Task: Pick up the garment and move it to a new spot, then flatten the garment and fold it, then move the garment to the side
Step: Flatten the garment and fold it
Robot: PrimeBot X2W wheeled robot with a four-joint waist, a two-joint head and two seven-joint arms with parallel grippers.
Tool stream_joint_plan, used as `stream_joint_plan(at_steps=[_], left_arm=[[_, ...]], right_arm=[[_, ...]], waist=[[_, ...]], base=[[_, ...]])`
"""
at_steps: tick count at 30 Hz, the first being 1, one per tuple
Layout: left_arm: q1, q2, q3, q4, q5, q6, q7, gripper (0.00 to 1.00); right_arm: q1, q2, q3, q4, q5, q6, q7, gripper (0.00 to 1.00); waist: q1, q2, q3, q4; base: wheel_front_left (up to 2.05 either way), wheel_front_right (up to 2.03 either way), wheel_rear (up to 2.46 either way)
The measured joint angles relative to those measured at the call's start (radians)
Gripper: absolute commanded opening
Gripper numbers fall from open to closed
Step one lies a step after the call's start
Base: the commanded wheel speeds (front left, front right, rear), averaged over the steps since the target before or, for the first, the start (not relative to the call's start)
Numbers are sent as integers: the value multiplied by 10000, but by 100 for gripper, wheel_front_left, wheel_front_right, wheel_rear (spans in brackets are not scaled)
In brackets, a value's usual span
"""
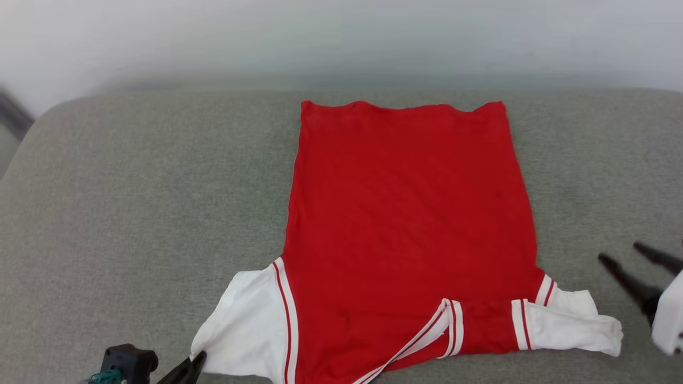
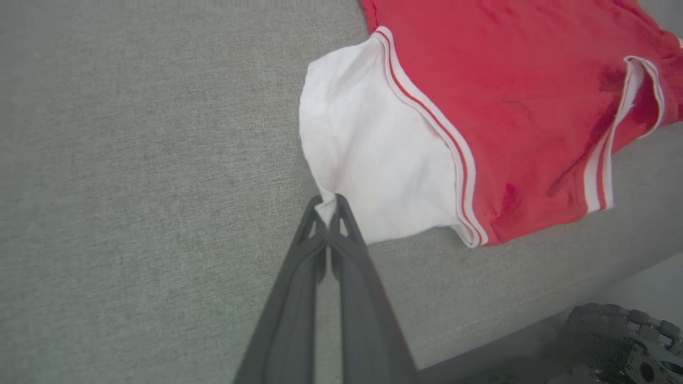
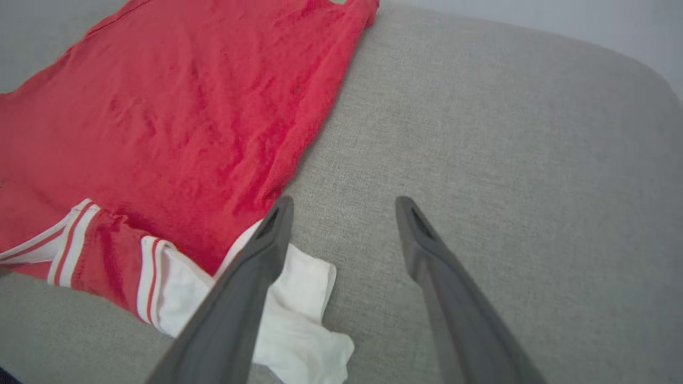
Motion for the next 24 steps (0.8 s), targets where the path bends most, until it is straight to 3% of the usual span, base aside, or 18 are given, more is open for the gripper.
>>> stream_joint_plan(at_steps=[3, 8, 12, 16, 24], left_arm=[[11, 102, -21, -775, 107, 125, 132, 0], [-39, 366, -148, -2011, 359, 205, 529, 0], [-355, 399, -305, -2744, 619, 190, 717, 0], [-723, 282, -510, -3187, 796, 63, 832, 0], [-1552, -100, -1124, -3800, 1118, -374, 1208, 0]], right_arm=[[-632, 268, -750, -320, -73, -2, 1095, 100], [-2180, 1248, -2328, -244, -209, -2, 3870, 100], [-3847, 1896, -3129, -159, -1325, 0, 6059, 100], [-5265, 2144, -3850, 282, -2778, -2, 7894, 100], [-7181, 2778, -5781, 1335, -4880, -2, 9678, 100]], waist=[[0, 0, 291, 208], [2, 0, 1021, 657], [2, 0, 1748, 1136], [4, 0, 2471, 1737], [3, 0, 3712, 3155]], base=[[0, 0, 0], [0, 0, 0], [0, 0, 0], [0, 0, 0], [0, 0, 0]])
